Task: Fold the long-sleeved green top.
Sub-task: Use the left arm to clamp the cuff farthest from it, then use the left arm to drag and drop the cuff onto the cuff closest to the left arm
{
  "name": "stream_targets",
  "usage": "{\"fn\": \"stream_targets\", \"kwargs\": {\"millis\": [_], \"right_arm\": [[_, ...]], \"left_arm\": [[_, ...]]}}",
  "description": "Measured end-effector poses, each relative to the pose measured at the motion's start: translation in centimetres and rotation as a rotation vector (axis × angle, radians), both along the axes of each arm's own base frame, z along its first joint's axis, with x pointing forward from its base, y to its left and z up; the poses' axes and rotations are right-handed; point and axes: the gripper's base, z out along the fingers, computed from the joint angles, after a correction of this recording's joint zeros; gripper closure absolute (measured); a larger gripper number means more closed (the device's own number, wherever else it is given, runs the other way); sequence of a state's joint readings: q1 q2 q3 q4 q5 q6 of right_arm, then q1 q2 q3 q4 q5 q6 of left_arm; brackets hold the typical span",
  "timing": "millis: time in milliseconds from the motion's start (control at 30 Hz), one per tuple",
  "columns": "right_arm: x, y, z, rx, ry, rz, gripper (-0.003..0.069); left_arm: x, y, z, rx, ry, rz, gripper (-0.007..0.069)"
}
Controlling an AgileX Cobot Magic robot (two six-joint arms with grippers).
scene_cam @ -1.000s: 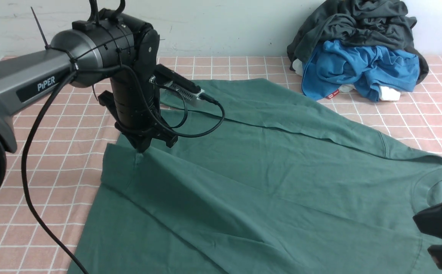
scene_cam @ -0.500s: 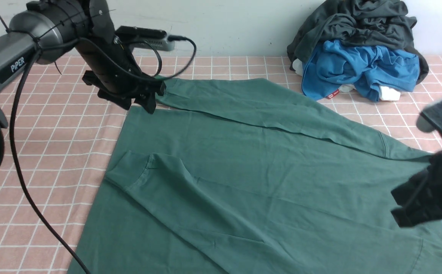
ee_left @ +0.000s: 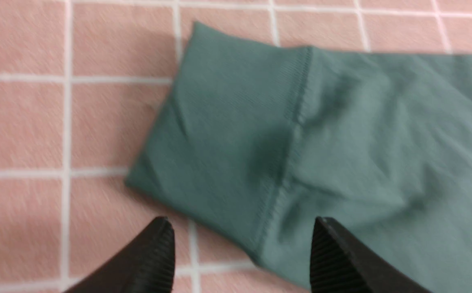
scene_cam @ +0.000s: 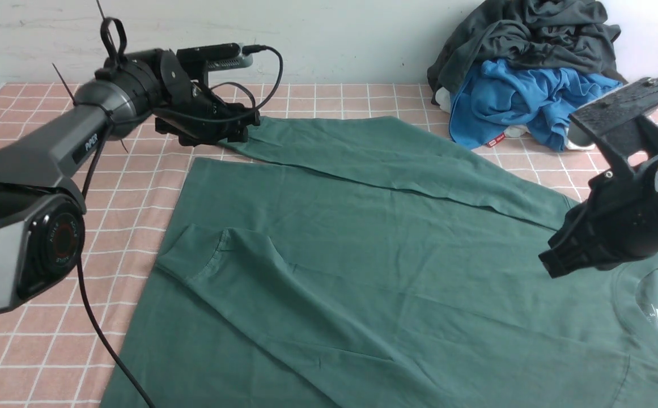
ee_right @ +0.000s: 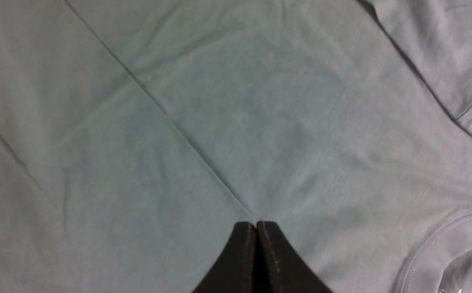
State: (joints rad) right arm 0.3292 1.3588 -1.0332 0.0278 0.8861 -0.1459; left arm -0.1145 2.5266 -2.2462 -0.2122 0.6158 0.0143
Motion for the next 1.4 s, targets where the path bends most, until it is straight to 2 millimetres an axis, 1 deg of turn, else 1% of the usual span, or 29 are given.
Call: {"fn": "stream_targets", "kwargs": {"millis": [200,300,367,467,567,633,700,767,800,833,867,933,967,1033,1100,1167,1233,1267,1333,1400], "right_arm": [[0.5,0.2,-0.8,-0.012,0.028,0.005,0.0674],[0.6,0.2,-1.2,-0.016,0.038,0.006,0.0674],[0.8,0.3,-1.4,-0.02,0.047,0.006,0.0674],[1.0,0.3,-1.9,-0.024,0.061,0.006,0.0674],[1.1,0.4,-1.9,-0.025,0.063,0.006,0.0674],[1.1,0.4,-2.0,-0.027,0.064,0.006,0.0674],[1.1,0.4,-2.0,-0.028,0.065,0.006,0.0674],[1.1,0.4,-2.1,-0.029,0.066,0.006,0.0674],[1.1,0.4,-2.1,-0.029,0.066,0.006,0.0674],[1.1,0.4,-2.1,-0.029,0.066,0.006,0.0674],[1.1,0.4,-2.1,-0.029,0.066,0.006,0.0674],[1.1,0.4,-2.1,-0.029,0.066,0.006,0.0674],[1.1,0.4,-2.1,-0.029,0.066,0.006,0.0674],[1.2,0.4,-2.1,-0.031,0.065,0.007,0.0674],[1.2,0.2,-2.1,-0.05,0.055,0.013,0.0674],[1.3,0.1,-2.0,-0.068,0.045,0.019,0.0674],[1.4,0.0,-2.0,-0.088,0.035,0.025,0.0674],[1.5,-0.1,-1.9,-0.096,0.03,0.028,0.0674],[1.6,-0.1,-1.4,-0.102,0.023,0.029,0.0674],[1.7,0.0,-0.9,-0.102,0.021,0.027,0.0674]], "left_arm": [[1.0,0.6,-1.6,0.032,-0.078,0.062,0.0204],[1.2,0.8,-2.2,0.024,-0.081,0.079,0.0204],[1.3,0.8,-3.0,0.023,-0.075,0.079,0.0204],[1.3,0.6,-3.0,0.011,-0.084,0.071,0.0204],[1.4,0.0,-3.0,0.013,-0.099,0.042,0.0209],[1.3,-0.8,-3.0,0.019,-0.107,0.012,0.0244],[1.3,-1.5,-2.9,0.026,-0.114,-0.013,0.0295],[1.3,-2.0,-2.8,0.032,-0.121,-0.034,0.037],[1.2,-2.3,-2.8,0.037,-0.124,-0.044,0.042],[1.2,-2.3,-2.8,0.037,-0.125,-0.046,0.0428],[1.2,-2.4,-2.8,0.045,-0.123,-0.055,0.0488],[1.1,-2.4,-2.9,0.048,-0.106,-0.063,0.0567],[1.1,-2.4,-2.9,0.048,-0.101,-0.064,0.0586],[1.0,-2.4,-2.8,0.054,-0.092,-0.07,0.0599],[0.6,-2.4,-1.9,0.082,-0.072,-0.103,0.0601],[0.3,-2.4,-0.5,0.094,-0.069,-0.127,0.0601],[-0.2,-2.5,1.7,0.097,-0.07,-0.151,0.0602],[-0.6,-2.5,3.2,0.092,-0.076,-0.16,0.0602],[-1.6,-2.6,7.1,0.076,-0.098,-0.182,0.0602],[-2.4,-2.7,9.3,0.056,-0.105,-0.2,0.0603]]}}
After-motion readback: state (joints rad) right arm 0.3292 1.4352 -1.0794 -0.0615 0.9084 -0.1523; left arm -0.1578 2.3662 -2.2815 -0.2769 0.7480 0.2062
